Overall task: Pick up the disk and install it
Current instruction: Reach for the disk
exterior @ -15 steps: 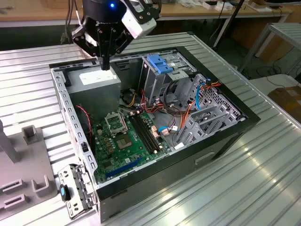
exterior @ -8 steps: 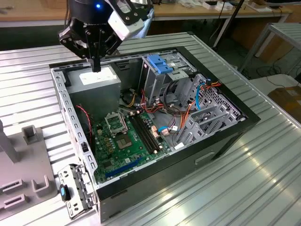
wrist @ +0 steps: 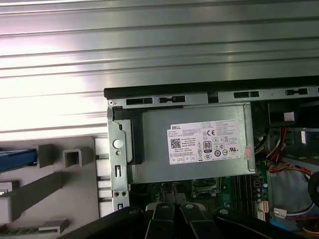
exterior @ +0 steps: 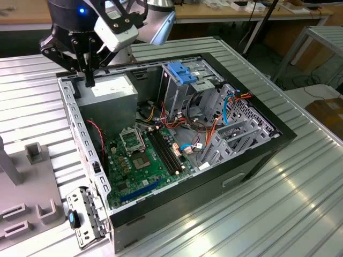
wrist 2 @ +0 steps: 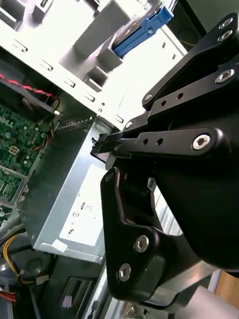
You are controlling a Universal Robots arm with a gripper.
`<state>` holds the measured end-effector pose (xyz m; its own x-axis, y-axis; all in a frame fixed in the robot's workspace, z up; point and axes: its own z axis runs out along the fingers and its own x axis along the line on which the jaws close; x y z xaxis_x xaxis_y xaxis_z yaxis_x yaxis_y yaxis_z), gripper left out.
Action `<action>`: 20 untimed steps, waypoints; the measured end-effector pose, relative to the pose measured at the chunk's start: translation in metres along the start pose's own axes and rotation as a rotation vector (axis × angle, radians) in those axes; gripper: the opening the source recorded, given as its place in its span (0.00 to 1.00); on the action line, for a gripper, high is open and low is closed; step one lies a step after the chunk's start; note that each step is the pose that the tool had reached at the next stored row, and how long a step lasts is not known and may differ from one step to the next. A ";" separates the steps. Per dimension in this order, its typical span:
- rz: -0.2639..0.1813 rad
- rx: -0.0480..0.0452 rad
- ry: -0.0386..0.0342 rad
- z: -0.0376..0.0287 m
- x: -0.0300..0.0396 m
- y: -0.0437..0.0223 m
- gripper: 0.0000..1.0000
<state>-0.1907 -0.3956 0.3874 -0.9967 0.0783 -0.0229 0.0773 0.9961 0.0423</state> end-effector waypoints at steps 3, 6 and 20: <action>0.000 0.0000 0.0001 0.0018 0.0216 -0.0017 0.11; 0.000 -0.0001 0.0000 0.0021 0.0379 -0.0029 0.11; 0.012 -0.0028 -0.0004 0.0029 0.0847 -0.0058 0.11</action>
<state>-0.2755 -0.3947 0.3823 -0.9957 0.0899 -0.0227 0.0888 0.9950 0.0453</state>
